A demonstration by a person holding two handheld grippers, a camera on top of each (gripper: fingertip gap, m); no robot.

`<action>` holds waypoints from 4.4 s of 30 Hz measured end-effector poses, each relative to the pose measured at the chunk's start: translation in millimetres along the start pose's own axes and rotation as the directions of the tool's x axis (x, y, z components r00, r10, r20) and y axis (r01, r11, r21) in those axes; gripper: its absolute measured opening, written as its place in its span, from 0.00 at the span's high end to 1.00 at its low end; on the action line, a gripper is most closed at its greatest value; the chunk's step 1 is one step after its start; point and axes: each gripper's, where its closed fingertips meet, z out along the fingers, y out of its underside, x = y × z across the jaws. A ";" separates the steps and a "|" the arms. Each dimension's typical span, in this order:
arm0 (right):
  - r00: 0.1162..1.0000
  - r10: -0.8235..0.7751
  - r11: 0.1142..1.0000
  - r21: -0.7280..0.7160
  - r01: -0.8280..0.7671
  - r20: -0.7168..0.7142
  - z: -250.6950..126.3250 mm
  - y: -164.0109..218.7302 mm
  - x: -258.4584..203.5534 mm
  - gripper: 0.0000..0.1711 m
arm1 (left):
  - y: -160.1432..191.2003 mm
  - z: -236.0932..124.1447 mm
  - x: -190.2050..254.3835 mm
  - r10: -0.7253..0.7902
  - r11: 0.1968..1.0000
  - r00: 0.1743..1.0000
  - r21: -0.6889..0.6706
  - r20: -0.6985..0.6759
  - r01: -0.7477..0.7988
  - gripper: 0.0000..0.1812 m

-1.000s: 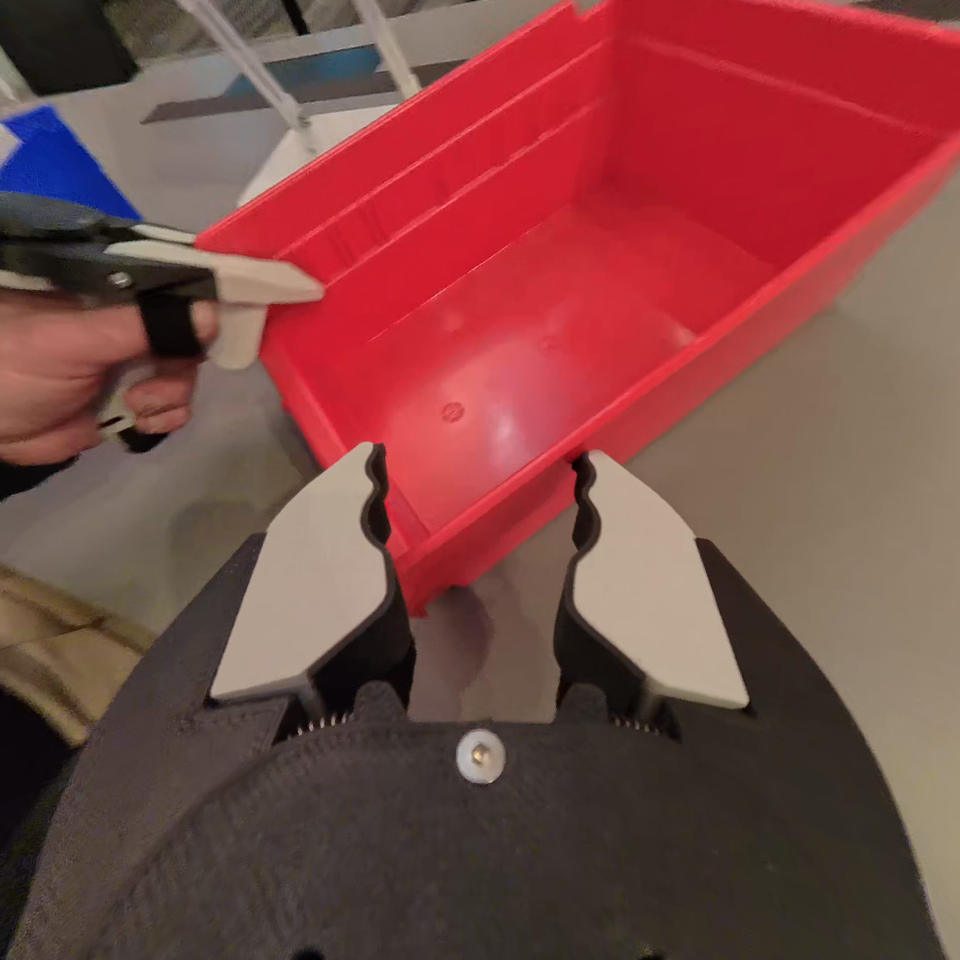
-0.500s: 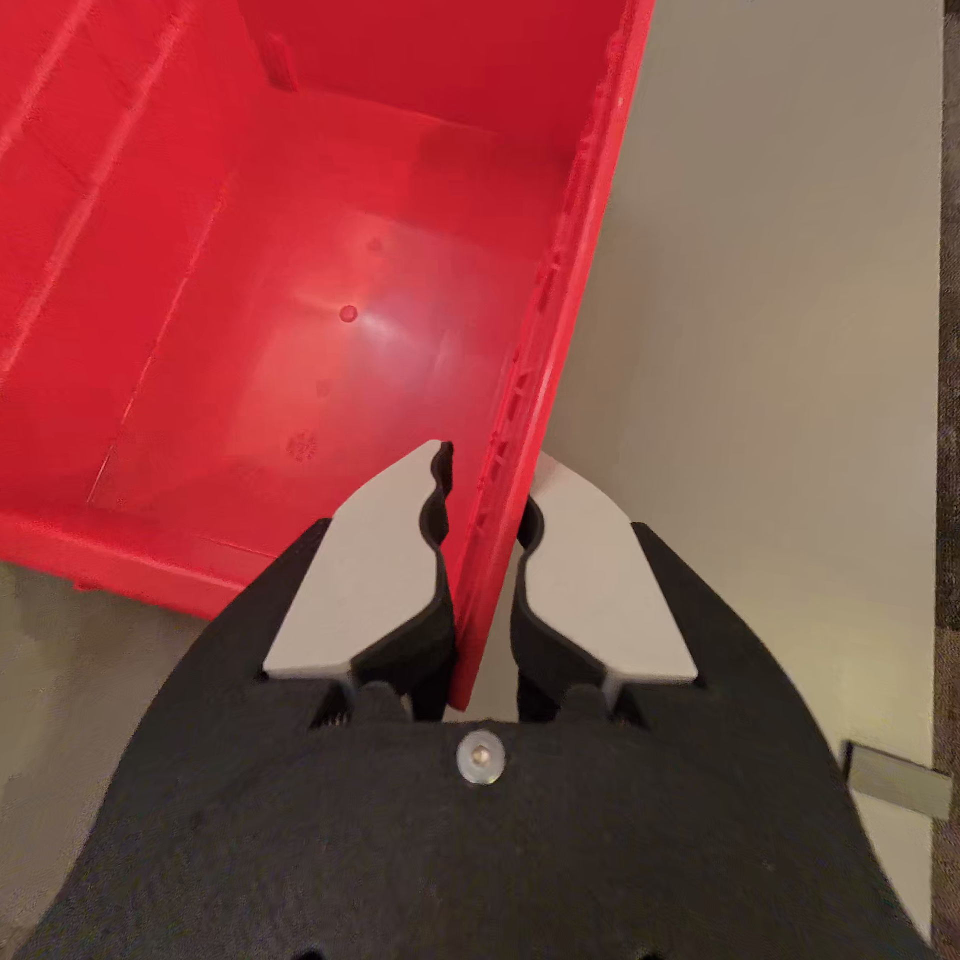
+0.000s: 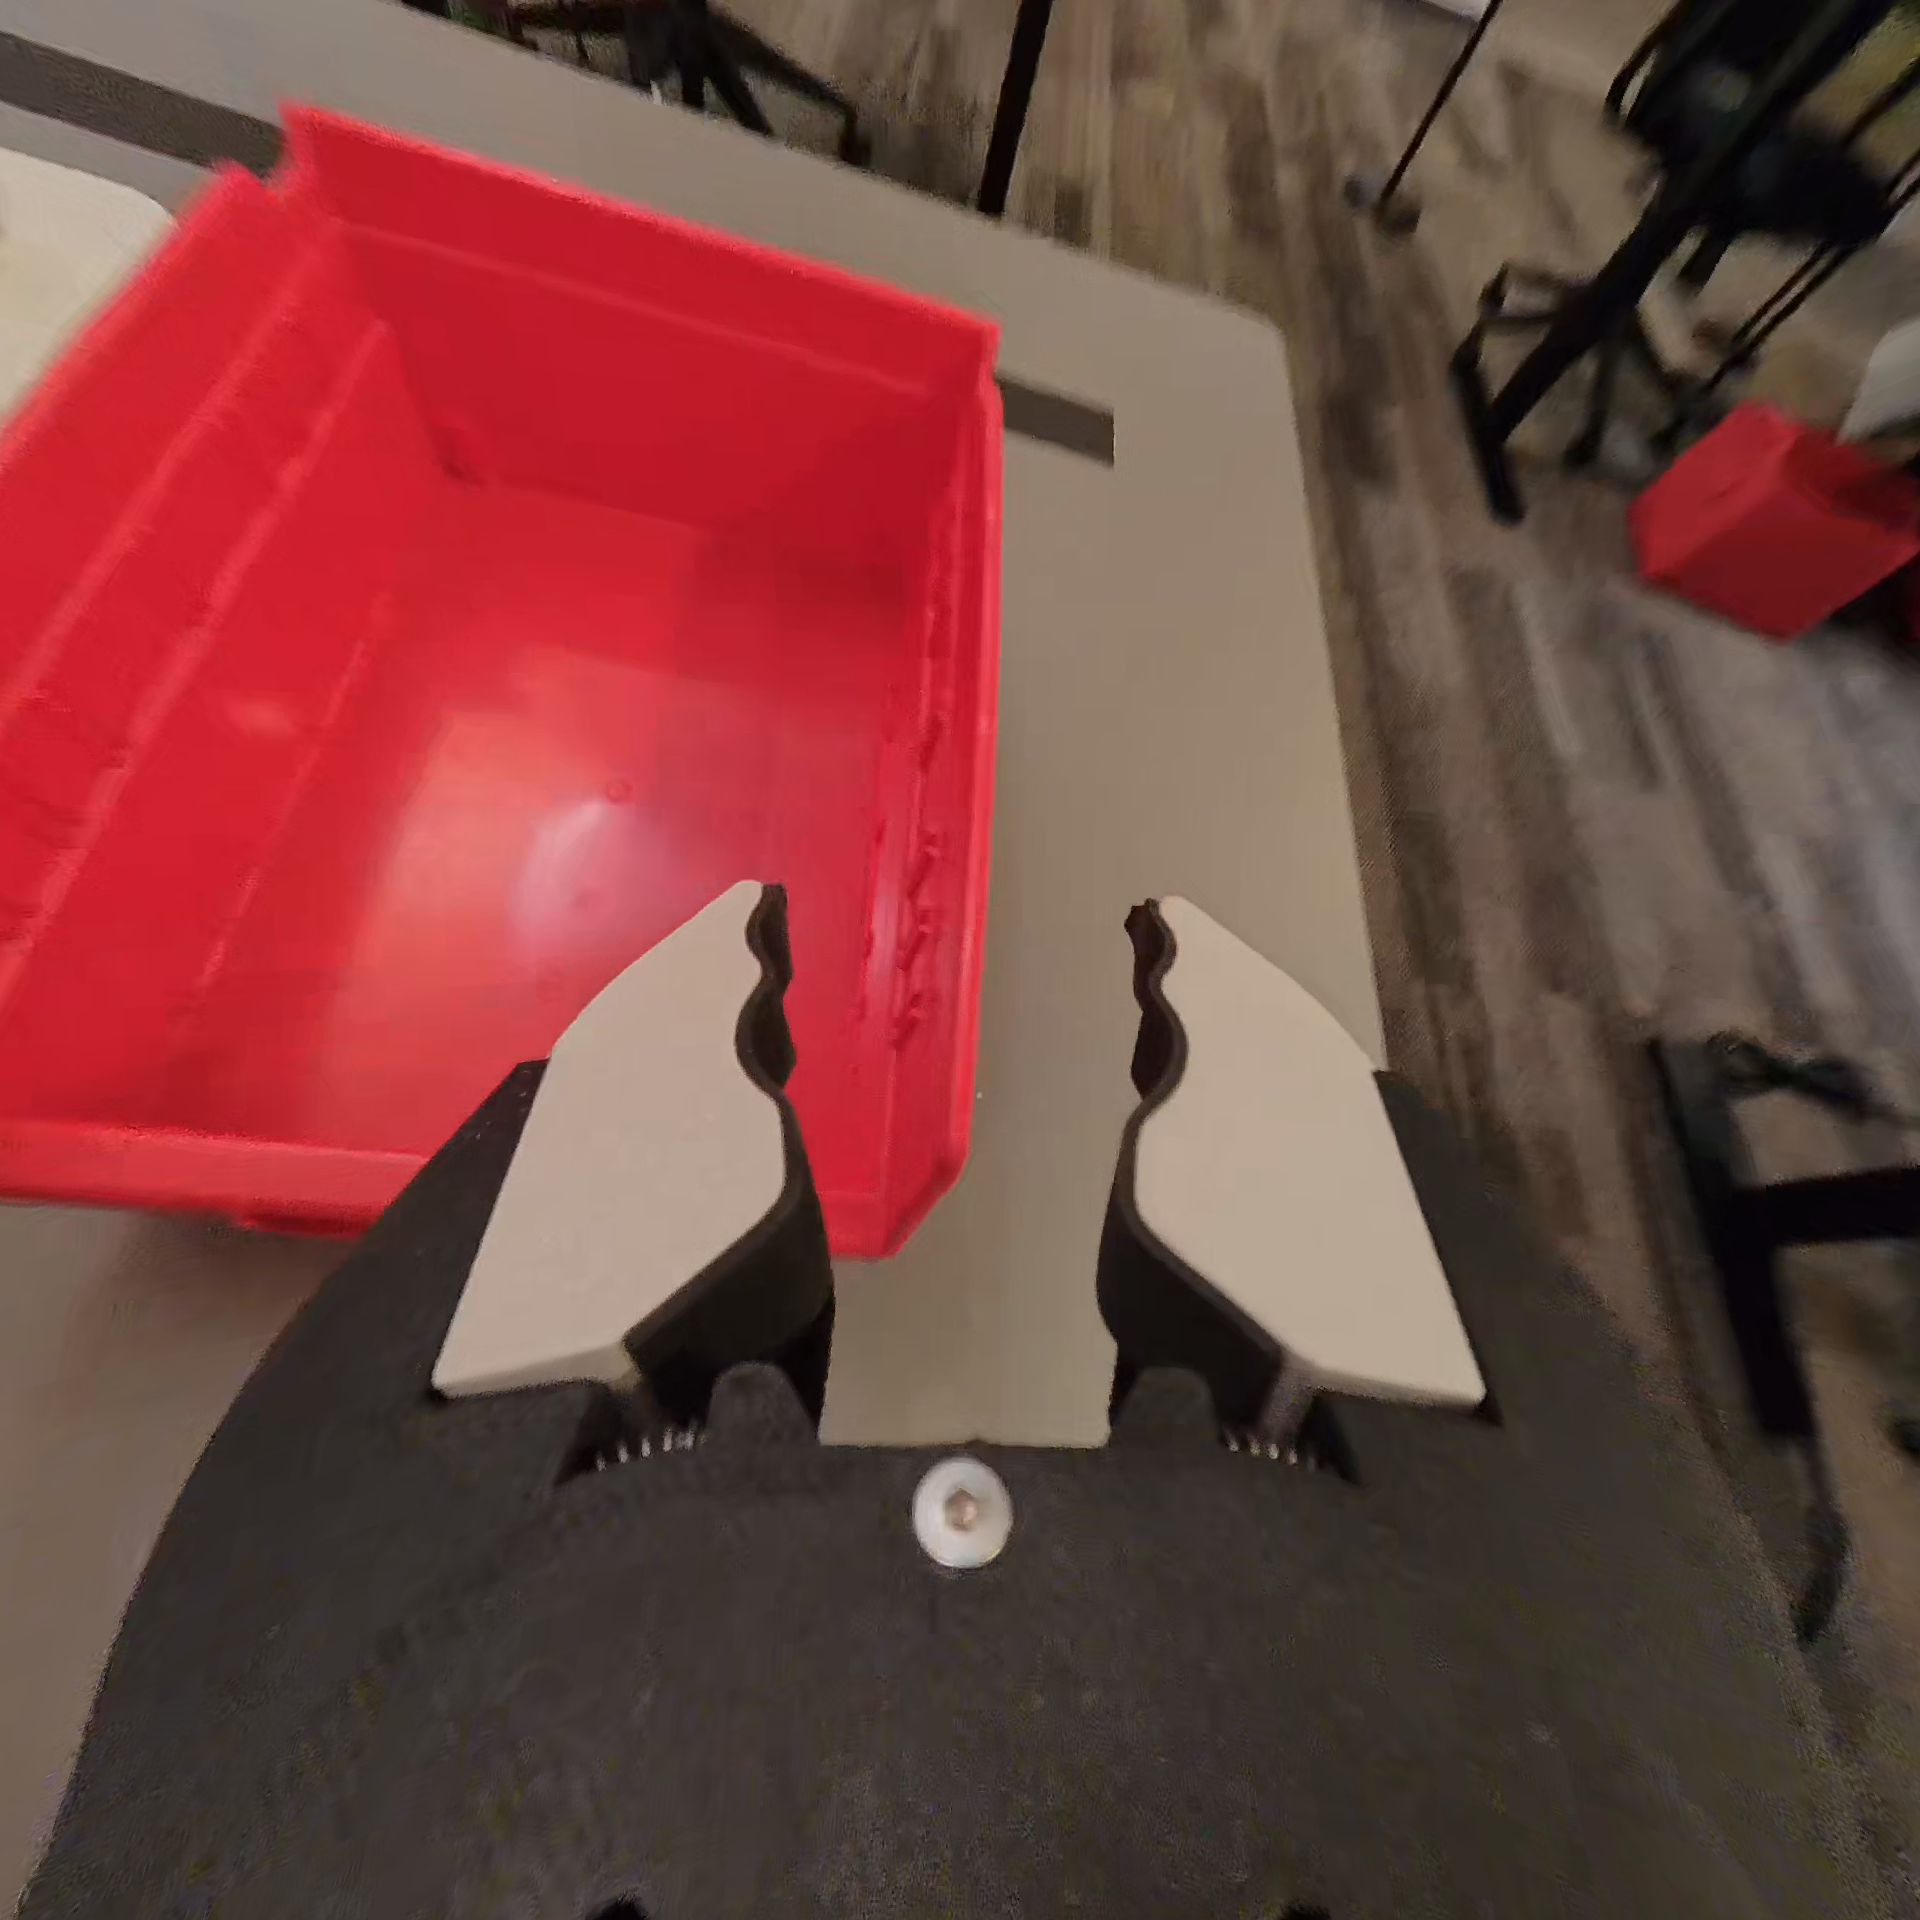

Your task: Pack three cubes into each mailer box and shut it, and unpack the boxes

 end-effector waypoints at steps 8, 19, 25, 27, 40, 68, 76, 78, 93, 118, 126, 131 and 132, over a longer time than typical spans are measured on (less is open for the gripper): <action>0.952 -0.200 0.963 0.225 0.148 0.230 -58.7 -66.3 -130.1 0.69 | 182.8 -237.1 -229.8 0.043 0.889 0.712 -0.351 0.701 0.292 0.57; 0.774 -0.354 0.928 0.297 0.224 0.525 -96.8 -80.1 -292.0 0.70 | 277.5 -232.9 -246.2 -0.224 0.794 0.730 -0.313 0.645 0.521 0.93; 0.700 -0.351 0.934 0.280 0.220 0.622 -108.6 -70.6 -336.8 0.71 | 273.2 -220.3 -270.9 -0.396 0.783 0.711 -0.191 0.581 0.592 0.97; 0.660 -0.359 0.933 0.265 0.242 0.660 -111.1 -62.1 -354.8 0.71 | 271.3 -214.8 -282.7 -0.426 0.779 0.703 -0.164 0.570 0.605 0.97; 0.454 -0.234 0.969 0.166 0.185 0.860 -142.7 -42.3 -437.6 0.70 | 252.3 -167.8 -343.4 -0.447 0.789 0.737 -0.164 0.507 0.592 0.97; 0.320 -0.050 0.977 -0.020 0.212 0.946 -116.6 10.7 -468.8 0.73 | 170.2 -49.0 -385.0 0.461 0.464 0.797 -0.659 -0.391 -0.592 0.28; 0.303 -0.037 0.975 -0.031 0.218 0.952 -116.5 12.7 -471.1 0.73 | 176.2 -38.2 -392.4 0.468 0.442 0.785 -0.662 -0.405 -0.605 0.27; 0.305 -0.035 0.975 -0.034 0.220 0.952 -115.9 13.3 -470.8 0.73 | 172.8 -37.1 -397.8 0.481 0.456 0.788 -0.657 -0.385 -0.600 0.25; 0.307 -0.023 0.971 -0.052 0.233 0.951 -111.9 17.8 -471.1 0.74 | 178.3 -35.0 -394.6 0.477 0.440 0.782 -0.660 -0.402 -0.608 0.28; 0.347 -0.073 0.985 0.013 0.172 0.935 -114.6 0.0 -462.1 0.74 | 55.1 -83.2 -305.9 0.503 0.606 0.815 -0.556 -0.286 -0.569 0.28; 0.375 -0.123 0.986 0.069 0.153 0.919 -118.9 -8.0 -455.0 0.74 | 29.2 -16.7 -168.8 0.490 0.555 0.746 -0.499 -0.451 -0.666 0.29; 0.447 -0.146 0.988 0.110 0.106 0.882 -112.2 -19.4 -432.9 0.74 | 40.6 28.8 -113.0 0.462 0.537 0.729 -0.495 -0.505 -0.683 0.29; 0.466 -0.150 0.988 0.115 0.102 0.872 -109.6 -21.0 -427.3 0.74 | 44.7 36.2 -102.9 0.444 0.545 0.729 -0.488 -0.521 -0.681 0.29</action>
